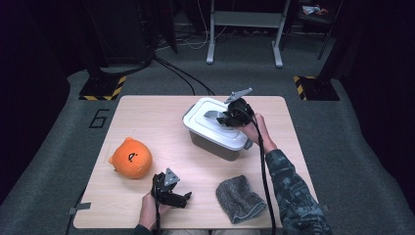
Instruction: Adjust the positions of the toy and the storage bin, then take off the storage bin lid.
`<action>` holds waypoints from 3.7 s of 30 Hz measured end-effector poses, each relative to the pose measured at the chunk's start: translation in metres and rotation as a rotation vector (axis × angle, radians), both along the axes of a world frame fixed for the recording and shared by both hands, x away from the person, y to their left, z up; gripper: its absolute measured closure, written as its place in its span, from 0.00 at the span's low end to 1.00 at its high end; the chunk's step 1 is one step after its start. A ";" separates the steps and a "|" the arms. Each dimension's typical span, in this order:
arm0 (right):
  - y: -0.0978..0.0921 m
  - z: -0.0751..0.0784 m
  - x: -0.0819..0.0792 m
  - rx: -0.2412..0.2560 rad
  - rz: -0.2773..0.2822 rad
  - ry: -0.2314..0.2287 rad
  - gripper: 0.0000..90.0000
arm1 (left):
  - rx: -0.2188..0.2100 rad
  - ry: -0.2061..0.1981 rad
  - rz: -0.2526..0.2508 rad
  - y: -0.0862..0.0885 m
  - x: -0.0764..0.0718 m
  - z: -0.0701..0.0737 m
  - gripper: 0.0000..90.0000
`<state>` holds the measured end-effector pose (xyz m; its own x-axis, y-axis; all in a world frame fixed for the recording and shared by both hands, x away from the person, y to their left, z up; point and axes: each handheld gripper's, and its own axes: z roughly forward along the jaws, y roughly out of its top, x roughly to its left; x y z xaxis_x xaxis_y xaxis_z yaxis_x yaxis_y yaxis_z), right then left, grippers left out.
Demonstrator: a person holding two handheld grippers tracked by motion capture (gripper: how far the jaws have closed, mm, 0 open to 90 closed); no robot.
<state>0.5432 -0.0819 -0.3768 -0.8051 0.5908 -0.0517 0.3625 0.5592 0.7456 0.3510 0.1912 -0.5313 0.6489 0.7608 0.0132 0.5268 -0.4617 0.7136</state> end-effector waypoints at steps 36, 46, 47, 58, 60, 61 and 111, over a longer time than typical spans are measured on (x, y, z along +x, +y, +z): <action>0.029 -0.004 -0.020 0.067 -0.201 0.033 0.74 | 0.006 -0.002 0.003 0.000 0.001 0.000 0.00; 0.028 0.000 -0.022 0.067 -0.204 0.010 0.74 | 0.009 0.000 0.003 0.000 0.001 0.001 0.00; 0.027 0.001 -0.022 0.070 -0.204 0.006 0.74 | 0.008 -0.001 0.003 0.000 0.001 0.000 0.00; 0.012 0.023 -0.025 0.098 -0.211 -0.032 0.74 | 0.008 -0.002 0.002 0.000 0.001 0.000 0.00; 0.007 0.028 -0.026 0.109 -0.215 -0.040 0.74 | 0.006 -0.001 0.005 0.000 0.001 0.000 0.00; 0.005 0.029 -0.026 0.111 -0.218 -0.038 0.74 | 0.005 0.000 0.005 0.000 0.001 0.000 0.00; -0.139 0.039 -0.024 0.117 -0.551 -0.085 0.74 | 0.005 -0.001 0.047 -0.002 0.003 0.000 0.00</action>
<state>0.5194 -0.2208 -0.3380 -0.3726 0.9279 -0.0120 0.5131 0.2168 0.8305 0.3542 0.1893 -0.5309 0.6122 0.7905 0.0171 0.5477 -0.4396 0.7118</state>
